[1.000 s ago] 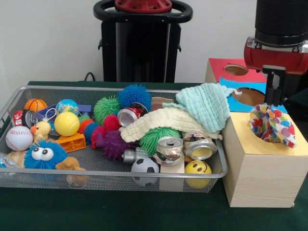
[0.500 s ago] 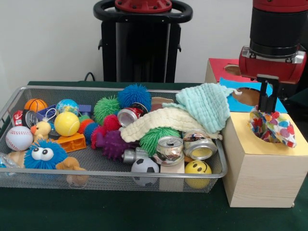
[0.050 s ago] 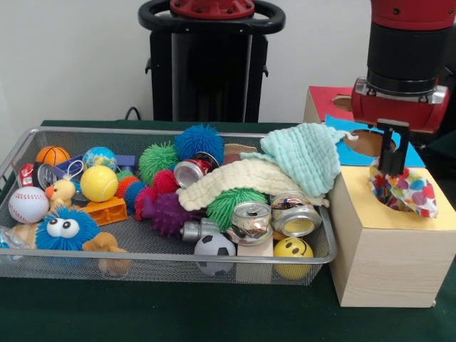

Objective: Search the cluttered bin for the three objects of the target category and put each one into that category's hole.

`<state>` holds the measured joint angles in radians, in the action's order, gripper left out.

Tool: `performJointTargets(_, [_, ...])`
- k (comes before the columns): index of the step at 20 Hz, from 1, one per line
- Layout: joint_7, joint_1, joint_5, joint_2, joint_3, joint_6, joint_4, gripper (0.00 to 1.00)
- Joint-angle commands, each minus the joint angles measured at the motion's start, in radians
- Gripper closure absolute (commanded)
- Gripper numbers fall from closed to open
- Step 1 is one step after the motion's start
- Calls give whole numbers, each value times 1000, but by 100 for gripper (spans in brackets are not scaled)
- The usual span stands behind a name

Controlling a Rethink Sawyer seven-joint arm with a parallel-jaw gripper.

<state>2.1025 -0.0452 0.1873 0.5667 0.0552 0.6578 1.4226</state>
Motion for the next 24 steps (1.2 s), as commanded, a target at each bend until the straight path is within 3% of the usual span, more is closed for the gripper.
performJointTargets(1, [91, -2, -29, -72, -58, -57, 56, 100])
performJointTargets(15, [62, 1, -50, -152, -55, -144, 8, 100])
performJointTargets(24, [40, -9, -80, -170, -51, -212, 44, 100])
